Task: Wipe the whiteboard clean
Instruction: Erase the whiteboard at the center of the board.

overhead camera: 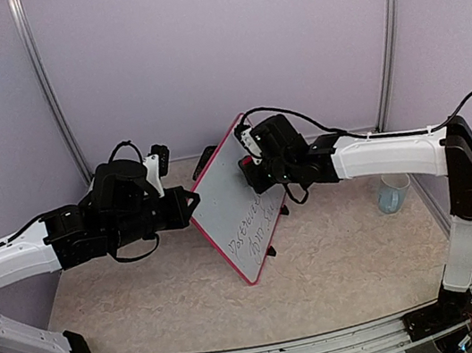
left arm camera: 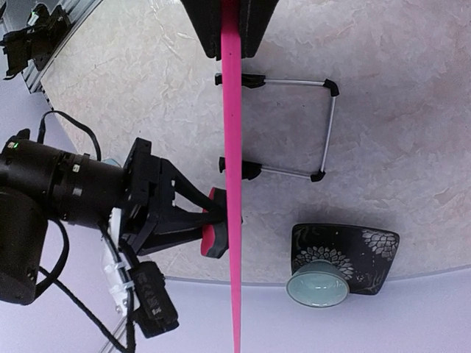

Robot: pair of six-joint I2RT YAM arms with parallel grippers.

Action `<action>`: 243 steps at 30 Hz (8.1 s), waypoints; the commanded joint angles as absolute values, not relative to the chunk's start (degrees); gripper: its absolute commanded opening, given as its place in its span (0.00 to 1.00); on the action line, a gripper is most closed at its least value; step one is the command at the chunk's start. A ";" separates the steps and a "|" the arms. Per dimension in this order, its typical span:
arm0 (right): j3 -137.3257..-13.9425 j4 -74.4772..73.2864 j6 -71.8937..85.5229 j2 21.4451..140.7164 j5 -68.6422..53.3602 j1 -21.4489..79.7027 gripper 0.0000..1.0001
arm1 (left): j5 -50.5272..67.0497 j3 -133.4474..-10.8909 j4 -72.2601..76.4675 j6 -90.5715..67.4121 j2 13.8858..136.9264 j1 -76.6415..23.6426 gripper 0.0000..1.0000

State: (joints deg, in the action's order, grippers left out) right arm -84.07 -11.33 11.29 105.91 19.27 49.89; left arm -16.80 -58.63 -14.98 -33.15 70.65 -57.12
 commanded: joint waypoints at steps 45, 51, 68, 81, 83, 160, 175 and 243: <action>-78.91 -7.34 13.11 107.46 16.59 50.19 0.26 | -12.19 -57.83 -14.48 -30.68 69.95 -58.54 0.00; -77.72 -7.68 13.52 108.53 17.23 49.88 0.26 | -11.97 -57.52 -14.00 -30.77 69.98 -58.54 0.00; -89.35 -11.73 10.08 108.32 20.02 49.56 0.26 | -11.88 -57.26 -13.97 -30.94 69.67 -58.53 0.00; -84.31 -11.22 12.98 112.85 19.51 48.20 0.26 | -12.13 -57.26 -14.15 -30.68 69.56 -58.53 0.00; -84.69 -11.28 12.84 112.18 18.94 48.25 0.25 | -12.13 -57.30 -14.07 -30.67 69.67 -58.54 0.00; -87.84 -9.12 11.76 103.72 13.50 46.14 0.26 | -12.02 -57.69 -13.68 -30.32 70.95 -58.54 0.00; -89.60 -10.77 14.71 114.83 14.24 42.92 0.26 | -11.97 -57.02 -14.04 -30.81 69.75 -58.55 0.00; -56.22 10.53 4.95 85.68 15.19 59.31 0.26 | -12.35 -57.56 -13.64 -30.63 69.79 -58.62 0.00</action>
State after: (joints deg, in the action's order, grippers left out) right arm -62.17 3.81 8.19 87.94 14.04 55.64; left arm -15.57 -57.56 -13.28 -32.05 69.89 -57.63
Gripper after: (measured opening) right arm 0.263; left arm 0.049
